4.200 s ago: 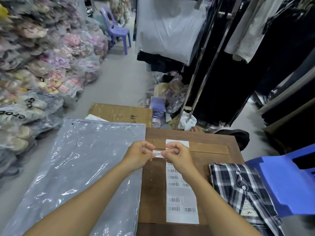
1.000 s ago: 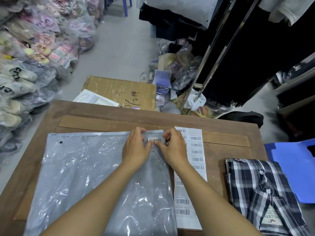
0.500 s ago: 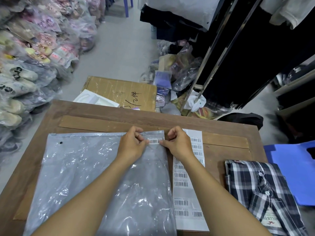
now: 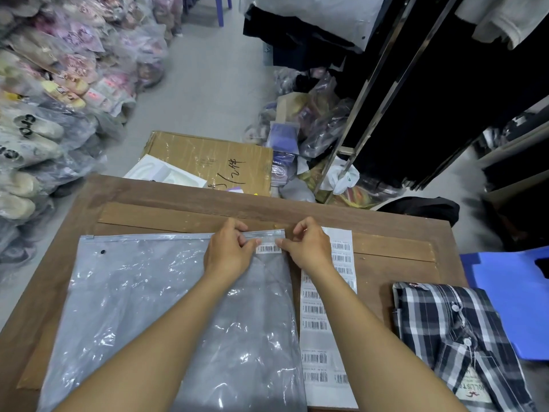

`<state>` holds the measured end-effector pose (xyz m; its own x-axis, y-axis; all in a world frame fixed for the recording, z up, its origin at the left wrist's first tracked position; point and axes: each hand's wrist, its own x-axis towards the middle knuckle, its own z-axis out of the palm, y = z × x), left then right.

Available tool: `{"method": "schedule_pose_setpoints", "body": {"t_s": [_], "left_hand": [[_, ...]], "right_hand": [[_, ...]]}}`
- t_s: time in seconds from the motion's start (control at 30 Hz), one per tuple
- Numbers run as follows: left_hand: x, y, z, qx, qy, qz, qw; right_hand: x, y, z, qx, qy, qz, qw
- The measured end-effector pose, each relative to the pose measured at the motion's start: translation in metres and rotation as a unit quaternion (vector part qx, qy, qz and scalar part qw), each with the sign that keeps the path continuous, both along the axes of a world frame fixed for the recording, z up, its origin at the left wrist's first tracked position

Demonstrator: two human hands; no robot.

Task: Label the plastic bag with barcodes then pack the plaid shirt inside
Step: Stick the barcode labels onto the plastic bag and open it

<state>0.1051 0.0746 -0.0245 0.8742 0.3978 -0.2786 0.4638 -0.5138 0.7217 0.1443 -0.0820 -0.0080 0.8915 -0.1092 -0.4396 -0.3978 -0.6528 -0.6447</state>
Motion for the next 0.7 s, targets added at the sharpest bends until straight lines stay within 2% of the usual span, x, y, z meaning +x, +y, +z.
{"method": "schedule_pose_setpoints", "body": {"t_s": [0.1, 0.33, 0.4, 0.47, 0.57, 0.63, 0.7], "left_hand": [[0.002, 0.005, -0.004, -0.015, -0.009, -0.007, 1.000], [-0.002, 0.002, 0.001, 0.032, -0.012, -0.083, 0.996], [-0.004, 0.002, 0.007, 0.009, -0.014, -0.074, 0.997], [-0.006, 0.004, 0.015, -0.058, -0.016, -0.036, 0.998], [-0.014, 0.012, 0.022, -0.166, -0.040, 0.007, 0.985], [-0.023, 0.022, 0.022, -0.183, -0.046, 0.029, 0.982], [-0.033, 0.034, 0.020, -0.169, -0.027, 0.066, 0.983]], "right_hand": [[-0.001, -0.006, -0.004, 0.025, -0.029, -0.006, 0.999], [-0.013, -0.004, 0.006, -0.040, -0.104, 0.083, 0.990], [-0.010, 0.001, 0.017, -0.064, -0.148, 0.106, 0.981], [-0.004, 0.013, 0.028, -0.096, -0.196, 0.165, 0.962], [0.005, 0.039, 0.033, -0.112, -0.159, 0.314, 0.929], [0.007, 0.055, 0.032, -0.125, -0.113, 0.367, 0.915], [0.005, 0.066, 0.028, -0.155, -0.106, 0.387, 0.903]]}}
